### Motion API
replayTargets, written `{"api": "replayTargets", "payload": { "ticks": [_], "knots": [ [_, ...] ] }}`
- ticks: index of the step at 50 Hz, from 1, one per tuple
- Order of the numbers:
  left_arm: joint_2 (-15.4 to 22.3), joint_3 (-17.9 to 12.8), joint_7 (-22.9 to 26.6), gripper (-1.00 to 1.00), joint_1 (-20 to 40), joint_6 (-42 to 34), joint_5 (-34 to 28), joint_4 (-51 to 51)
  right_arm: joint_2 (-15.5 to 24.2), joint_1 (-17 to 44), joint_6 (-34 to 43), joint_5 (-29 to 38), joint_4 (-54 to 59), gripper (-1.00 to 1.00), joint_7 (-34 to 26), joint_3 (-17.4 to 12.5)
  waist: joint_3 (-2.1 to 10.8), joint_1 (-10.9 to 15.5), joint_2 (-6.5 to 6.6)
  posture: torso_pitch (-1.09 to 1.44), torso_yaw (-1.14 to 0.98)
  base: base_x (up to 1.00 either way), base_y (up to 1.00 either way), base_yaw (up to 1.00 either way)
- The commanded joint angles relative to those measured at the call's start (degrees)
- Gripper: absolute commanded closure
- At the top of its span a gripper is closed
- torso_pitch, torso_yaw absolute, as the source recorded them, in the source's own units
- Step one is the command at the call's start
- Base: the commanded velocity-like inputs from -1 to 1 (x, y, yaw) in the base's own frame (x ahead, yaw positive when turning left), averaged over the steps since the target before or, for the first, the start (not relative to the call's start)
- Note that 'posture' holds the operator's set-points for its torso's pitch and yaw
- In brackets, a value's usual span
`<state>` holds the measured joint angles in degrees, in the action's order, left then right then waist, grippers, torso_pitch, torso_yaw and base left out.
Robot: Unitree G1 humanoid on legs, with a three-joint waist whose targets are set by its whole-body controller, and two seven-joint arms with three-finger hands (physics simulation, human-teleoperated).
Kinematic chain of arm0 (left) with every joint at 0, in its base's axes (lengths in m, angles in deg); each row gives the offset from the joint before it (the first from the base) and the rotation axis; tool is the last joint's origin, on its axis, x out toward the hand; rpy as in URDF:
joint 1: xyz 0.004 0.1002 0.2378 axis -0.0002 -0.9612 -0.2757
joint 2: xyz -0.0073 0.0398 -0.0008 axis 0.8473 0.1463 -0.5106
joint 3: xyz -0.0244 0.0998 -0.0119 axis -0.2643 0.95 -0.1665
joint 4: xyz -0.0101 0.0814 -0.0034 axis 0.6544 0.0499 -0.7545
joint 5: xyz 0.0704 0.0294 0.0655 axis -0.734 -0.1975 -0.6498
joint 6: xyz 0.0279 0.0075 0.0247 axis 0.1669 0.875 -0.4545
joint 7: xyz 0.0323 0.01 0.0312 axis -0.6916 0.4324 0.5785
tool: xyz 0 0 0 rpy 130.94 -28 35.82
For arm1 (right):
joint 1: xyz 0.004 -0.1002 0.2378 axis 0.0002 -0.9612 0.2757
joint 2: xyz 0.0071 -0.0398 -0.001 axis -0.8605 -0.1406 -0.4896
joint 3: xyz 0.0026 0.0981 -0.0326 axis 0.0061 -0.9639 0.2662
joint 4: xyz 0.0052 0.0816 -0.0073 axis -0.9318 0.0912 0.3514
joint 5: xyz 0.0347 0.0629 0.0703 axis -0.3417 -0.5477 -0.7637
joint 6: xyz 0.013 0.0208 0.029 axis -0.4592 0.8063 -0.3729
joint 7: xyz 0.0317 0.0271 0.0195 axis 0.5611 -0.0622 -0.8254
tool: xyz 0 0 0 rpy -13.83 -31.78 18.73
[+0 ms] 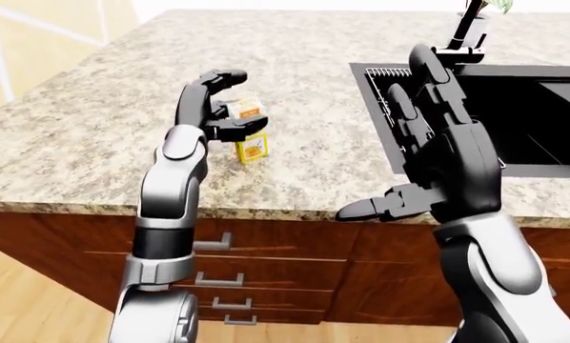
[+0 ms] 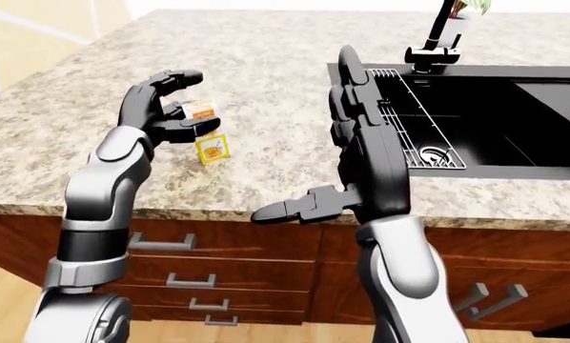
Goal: Move the drinks to the dining counter.
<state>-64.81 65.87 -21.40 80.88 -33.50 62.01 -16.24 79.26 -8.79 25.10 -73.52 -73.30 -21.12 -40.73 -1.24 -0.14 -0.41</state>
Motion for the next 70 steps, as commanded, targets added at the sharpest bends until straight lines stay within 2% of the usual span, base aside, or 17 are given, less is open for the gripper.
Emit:
{"api": "replayTargets", "payload": {
  "ticks": [1, 7, 21, 22, 25, 28, 36, 37, 40, 41, 43, 45, 46, 47, 52, 57, 70],
  "knots": [
    [0.5, -0.4, 0.1, -0.55, 2.0, 0.3, -0.2, 3.7, 0.2, 1.2, -1.3, -0.1, -1.5, -1.0, 0.1, -0.3, 1.4, 0.0, 0.07, 0.0, 0.0, 0.0, 0.0, 0.0],
    [0.5, -0.5, 0.7, -1.0, 0.7, -3.6, -0.5, 10.3, 0.4, 1.3, -0.9, -0.3, -2.0, -1.0, 0.2, -0.6, 1.34, 0.1, -0.03, 0.0, 0.0, 0.0, 0.0, 0.0],
    [1.0, -3.0, 1.3, -1.0, -9.2, -16.1, 1.2, 36.0, 0.9, 2.6, 0.5, -1.3, -2.7, -1.0, 1.1, -1.2, 1.37, 0.0, 0.18, 0.0, 0.0, -0.04, 0.0, 0.0],
    [1.1, -3.7, 1.1, -1.0, -9.8, -17.4, 1.7, 38.1, 1.0, 2.2, 0.0, -1.0, -2.4, -1.0, 1.2, -0.8, 3.91, 0.2, 0.33, 0.0, 0.0, -1.0, 0.0, 0.0],
    [1.6, -4.4, 0.6, -1.0, -11.3, -18.4, 2.8, 40.9, 0.8, 2.0, 0.1, -1.0, -3.0, -1.0, 1.0, -0.5, 1.4, -0.1, 2.91, 0.0, 0.0, -1.0, 0.0, 0.0],
    [1.8, -4.5, 0.0, -1.0, -12.0, -19.9, 3.7, 43.3, 0.6, 2.2, 0.3, -0.9, -3.1, -1.0, 1.1, -0.4, 2.24, 0.0, 3.75, 0.0, 0.0, -1.0, 0.0, 0.0],
    [1.1, -3.3, -0.8, -1.0, -12.2, -22.4, 4.3, 46.9, 0.5, 1.5, -0.6, -0.7, -2.4, -1.0, 0.8, -0.7, 1.91, -2.4, -2.93, 0.0, 0.0, -0.86, 0.0, 0.0],
    [1.1, -3.2, -0.9, -1.0, -11.9, -22.6, 4.3, 47.0, 0.5, 1.6, -0.4, -0.8, -2.1, -1.0, 0.8, -1.0, -1.34, -3.0, -1.82, 0.0, 0.0, 0.0, 0.0, 0.0],
    [1.0, -2.7, -0.9, -1.0, -11.3, -23.5, 4.1, 47.5, 0.4, 1.8, 0.4, -1.7, -2.4, -1.0, 0.9, -1.4, 0.58, 0.7, -1.55, 0.0, 0.0, 0.0, -0.12, 0.0],
    [0.9, -2.5, -0.9, -1.0, -11.2, -24.1, 4.0, 48.0, 0.3, 1.9, 0.9, -2.1, -2.6, -1.0, 1.1, -1.6, -1.08, -0.6, 1.55, 0.0, 0.0, 0.0, 0.0, -1.0],
    [0.8, -2.3, -0.7, -1.0, -11.1, -24.4, 3.8, 48.3, 0.5, 2.2, 0.7, -2.4, -1.8, -1.0, 1.6, -2.2, -0.77, -2.1, 1.96, 0.0, 0.0, 0.0, 0.0, -1.0],
    [0.7, -2.3, -0.5, -1.0, -10.9, -24.4, 3.7, 48.3, 0.7, 2.3, 1.0, -2.6, -2.2, -1.0, 2.0, -2.2, -0.36, -2.3, 6.6, 0.0, 0.0, 0.0, 0.0, -1.0],
    [0.6, -2.2, -0.5, -1.0, -11.0, -24.5, 3.6, 48.5, 0.7, 2.2, 1.0, -2.9, -2.5, -1.0, 2.1, -2.2, -2.98, -1.9, 5.63, 0.0, 0.0, 0.0, 0.0, -1.0],
    [0.5, -2.1, -0.4, -1.0, -11.1, -24.5, 3.5, 48.7, 0.8, 2.1, 1.0, -3.0, -2.6, -1.0, 2.2, -2.1, -2.9, -1.3, 3.88, 0.0, 0.0, 0.0, 0.0, -1.0],
    [0.2, -2.0, -0.1, -1.0, -10.8, -24.6, 3.5, 48.8, 1.0, 2.2, 0.9, -3.7, -2.6, -1.0, 2.4, -2.4, -0.43, -2.0, 2.97, 0.0, 0.0, 0.0, 0.0, -1.0],
    [-0.3, -0.6, 0.5, -1.0, -11.6, -24.1, 2.7, 48.8, 1.4, 1.9, 0.3, -4.2, -2.3, -1.0, 2.5, -2.8, 1.0, -1.4, -3.03, 0.0, 0.0, 0.0, 0.0, -1.0],
    [-2.3, 1.1, 3.3, -1.0, -11.8, -23.7, -0.4, 48.4, 2.0, 1.8, 0.0, -5.8, -1.9, -1.0, 3.4, -3.9, -1.6, -0.5, 4.84, 0.0, 0.0, 0.0, 0.0, -1.0]
  ]
}}
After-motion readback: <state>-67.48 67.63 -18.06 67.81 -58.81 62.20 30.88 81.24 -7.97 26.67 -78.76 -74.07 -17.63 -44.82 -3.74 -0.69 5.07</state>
